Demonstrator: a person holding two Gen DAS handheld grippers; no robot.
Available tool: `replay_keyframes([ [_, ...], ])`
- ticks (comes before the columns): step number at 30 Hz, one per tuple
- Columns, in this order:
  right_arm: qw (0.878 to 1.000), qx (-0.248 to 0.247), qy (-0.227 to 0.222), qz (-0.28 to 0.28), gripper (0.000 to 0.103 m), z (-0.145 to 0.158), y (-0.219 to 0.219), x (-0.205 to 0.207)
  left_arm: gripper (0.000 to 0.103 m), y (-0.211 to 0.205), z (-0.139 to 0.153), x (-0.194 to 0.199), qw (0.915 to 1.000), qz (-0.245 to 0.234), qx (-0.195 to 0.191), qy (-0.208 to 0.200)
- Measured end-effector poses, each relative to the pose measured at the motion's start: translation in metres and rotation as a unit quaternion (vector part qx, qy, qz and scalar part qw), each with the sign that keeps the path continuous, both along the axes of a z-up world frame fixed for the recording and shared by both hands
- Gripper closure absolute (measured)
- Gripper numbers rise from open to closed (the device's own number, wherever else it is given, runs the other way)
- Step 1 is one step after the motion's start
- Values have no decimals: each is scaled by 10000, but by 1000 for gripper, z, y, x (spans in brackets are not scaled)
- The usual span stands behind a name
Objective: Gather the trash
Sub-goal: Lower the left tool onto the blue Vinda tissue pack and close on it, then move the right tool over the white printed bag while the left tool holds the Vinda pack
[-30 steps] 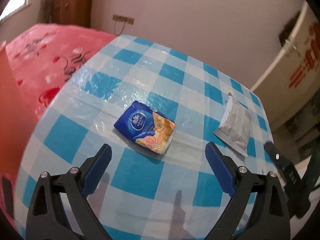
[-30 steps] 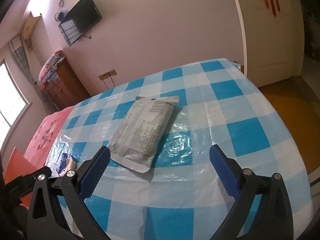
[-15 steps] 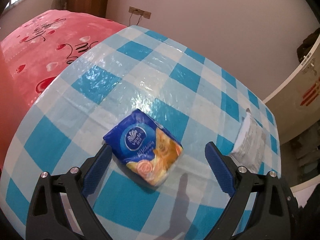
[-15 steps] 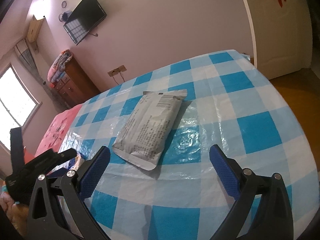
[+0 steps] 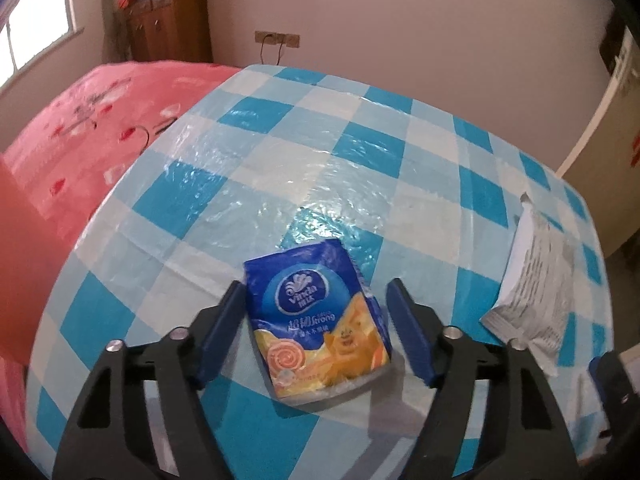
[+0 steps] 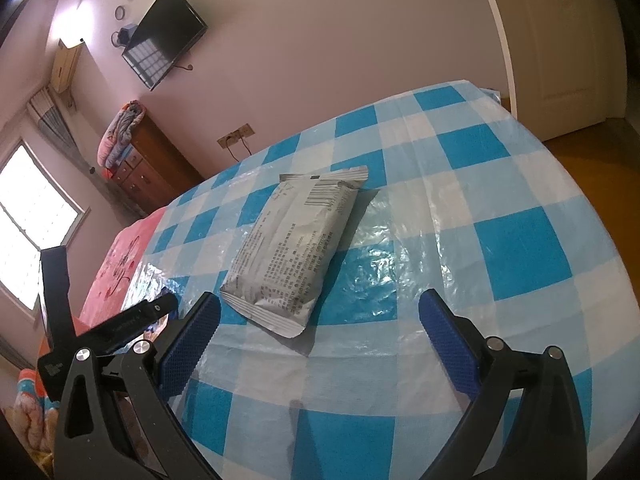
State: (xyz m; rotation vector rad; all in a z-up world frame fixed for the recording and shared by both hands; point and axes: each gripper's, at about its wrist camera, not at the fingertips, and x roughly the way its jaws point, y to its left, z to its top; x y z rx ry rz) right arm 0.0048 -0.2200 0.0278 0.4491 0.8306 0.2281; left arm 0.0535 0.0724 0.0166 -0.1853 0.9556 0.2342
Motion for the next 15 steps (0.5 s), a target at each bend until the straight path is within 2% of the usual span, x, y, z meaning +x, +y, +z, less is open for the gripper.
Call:
replay_keyframes([
  [4, 10000, 25, 35, 12, 5, -1, 0, 0, 46, -3, 0, -2, 9999, -68, 103, -87],
  [7, 10000, 56, 56, 2, 5, -3, -2, 1, 49, -9, 0, 1, 9995, -243, 174, -76],
  [15, 9998, 154, 79, -58, 5, -5, -7, 1, 63, -29, 9, 23, 9968, -784, 74, -111],
])
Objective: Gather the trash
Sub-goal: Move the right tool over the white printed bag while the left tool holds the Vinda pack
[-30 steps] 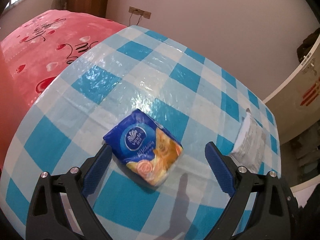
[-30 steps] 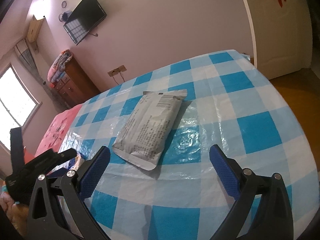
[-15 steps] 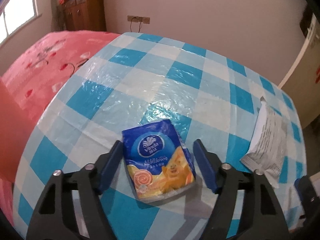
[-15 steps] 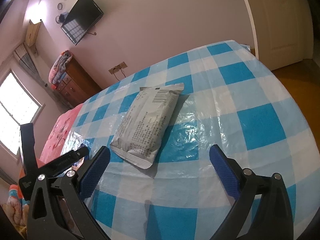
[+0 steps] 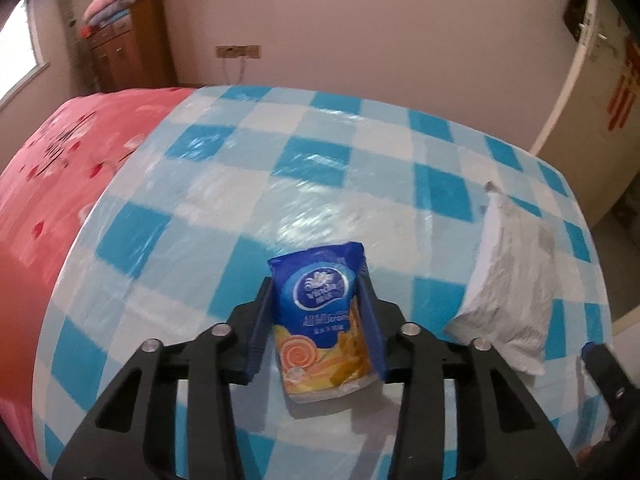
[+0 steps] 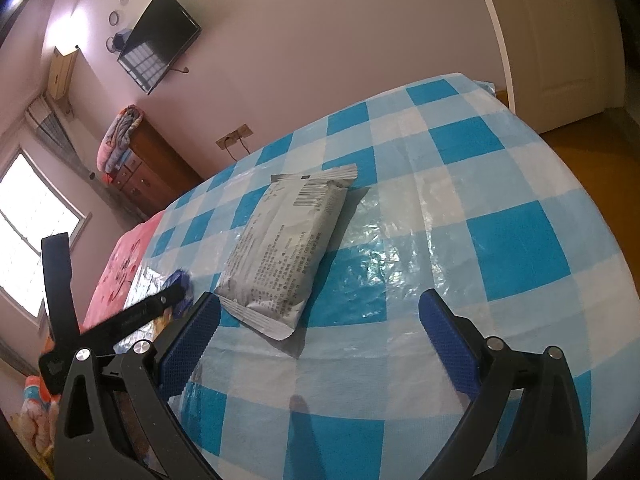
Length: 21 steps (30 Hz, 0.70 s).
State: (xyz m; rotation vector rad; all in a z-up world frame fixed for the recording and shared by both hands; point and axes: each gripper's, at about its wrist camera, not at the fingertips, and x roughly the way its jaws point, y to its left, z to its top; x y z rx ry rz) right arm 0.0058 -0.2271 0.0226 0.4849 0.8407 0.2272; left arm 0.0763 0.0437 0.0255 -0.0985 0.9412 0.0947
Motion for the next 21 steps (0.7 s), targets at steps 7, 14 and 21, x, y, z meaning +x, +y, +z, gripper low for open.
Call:
replay_keyframes([
  [7, 9998, 93, -16, -161, 5, 0, -15, 1, 63, -41, -2, 29, 9962, -853, 171, 92],
  [14, 9994, 123, -28, -309, 5, 2, -29, -1, 63, -69, -6, 13, 9888, -1474, -108, 214],
  [21, 9992, 25, -77, -384, 5, 7, -36, -3, 62, -98, -7, -24, 9777, -2059, -234, 343],
])
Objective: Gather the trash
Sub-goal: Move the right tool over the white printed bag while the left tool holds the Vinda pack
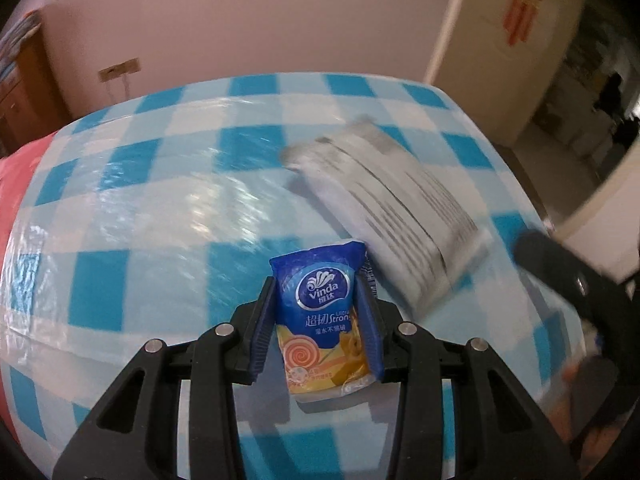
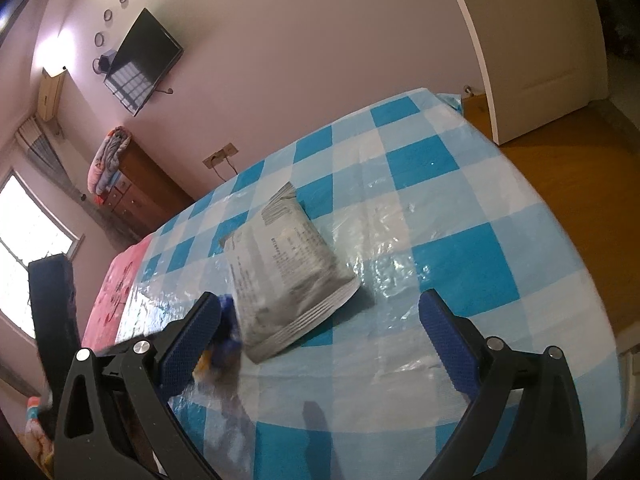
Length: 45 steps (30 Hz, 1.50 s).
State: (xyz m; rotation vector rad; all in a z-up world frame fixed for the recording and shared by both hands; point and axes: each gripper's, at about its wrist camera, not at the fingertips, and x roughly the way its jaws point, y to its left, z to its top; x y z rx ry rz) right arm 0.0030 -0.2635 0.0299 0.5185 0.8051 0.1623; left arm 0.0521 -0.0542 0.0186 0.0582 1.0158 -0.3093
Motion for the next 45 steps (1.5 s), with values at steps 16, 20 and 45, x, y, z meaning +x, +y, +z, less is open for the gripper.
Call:
replay_keyframes([
  [16, 9936, -922, 105, 650, 5, 5, 21, 32, 50, -10, -2, -38, 9995, -150, 205, -169],
  [20, 9929, -905, 281, 720, 5, -3, 24, 46, 59, -17, -1, -41, 9993, -137, 254, -245],
  [45, 9705, -2016, 227, 1305, 5, -18, 70, 61, 69, 41, 3, -47, 9984, 465, -296, -145],
])
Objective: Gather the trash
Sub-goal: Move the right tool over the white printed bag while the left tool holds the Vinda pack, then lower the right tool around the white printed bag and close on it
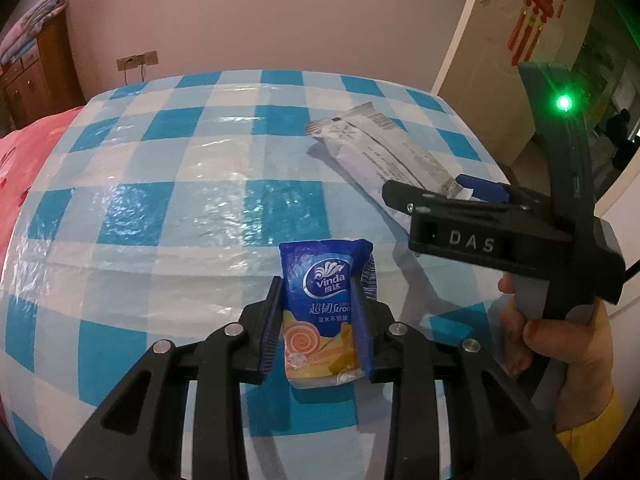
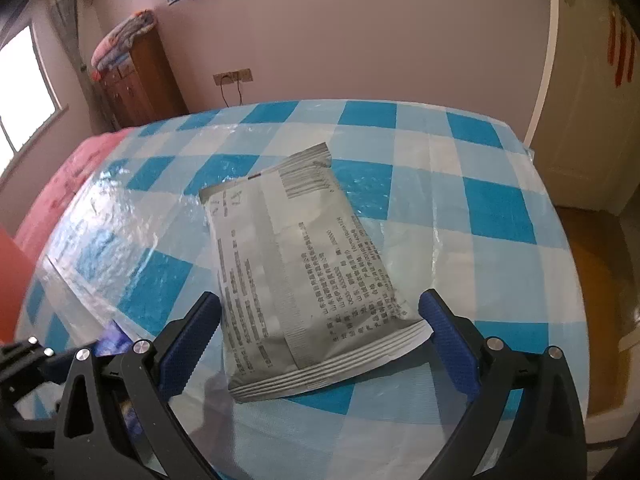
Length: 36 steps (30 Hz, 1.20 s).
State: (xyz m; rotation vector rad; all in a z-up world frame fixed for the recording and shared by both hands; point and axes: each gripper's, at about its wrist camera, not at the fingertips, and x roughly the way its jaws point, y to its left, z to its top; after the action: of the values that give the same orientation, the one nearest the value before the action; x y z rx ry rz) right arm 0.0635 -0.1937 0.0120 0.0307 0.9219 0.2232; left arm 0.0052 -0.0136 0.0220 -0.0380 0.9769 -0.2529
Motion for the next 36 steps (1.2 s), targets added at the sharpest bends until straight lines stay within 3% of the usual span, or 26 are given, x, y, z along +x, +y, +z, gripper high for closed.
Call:
replay_keyframes([
  [13, 9994, -133, -73, 310, 12, 2, 11, -9, 68, 15, 2, -8, 9998, 38, 212, 20],
  [20, 9994, -48, -98, 343, 13, 3, 11, -15, 53, 13, -4, -9, 9994, 1, 350, 16],
  [27, 9994, 98, -158, 279, 15, 5, 9, -26, 53, 11, -5, -11, 9993, -68, 379, -9],
  [36, 9993, 334, -111, 154, 15, 5, 6, -38, 42, -5, -10, -18, 9963, -321, 763, -212],
])
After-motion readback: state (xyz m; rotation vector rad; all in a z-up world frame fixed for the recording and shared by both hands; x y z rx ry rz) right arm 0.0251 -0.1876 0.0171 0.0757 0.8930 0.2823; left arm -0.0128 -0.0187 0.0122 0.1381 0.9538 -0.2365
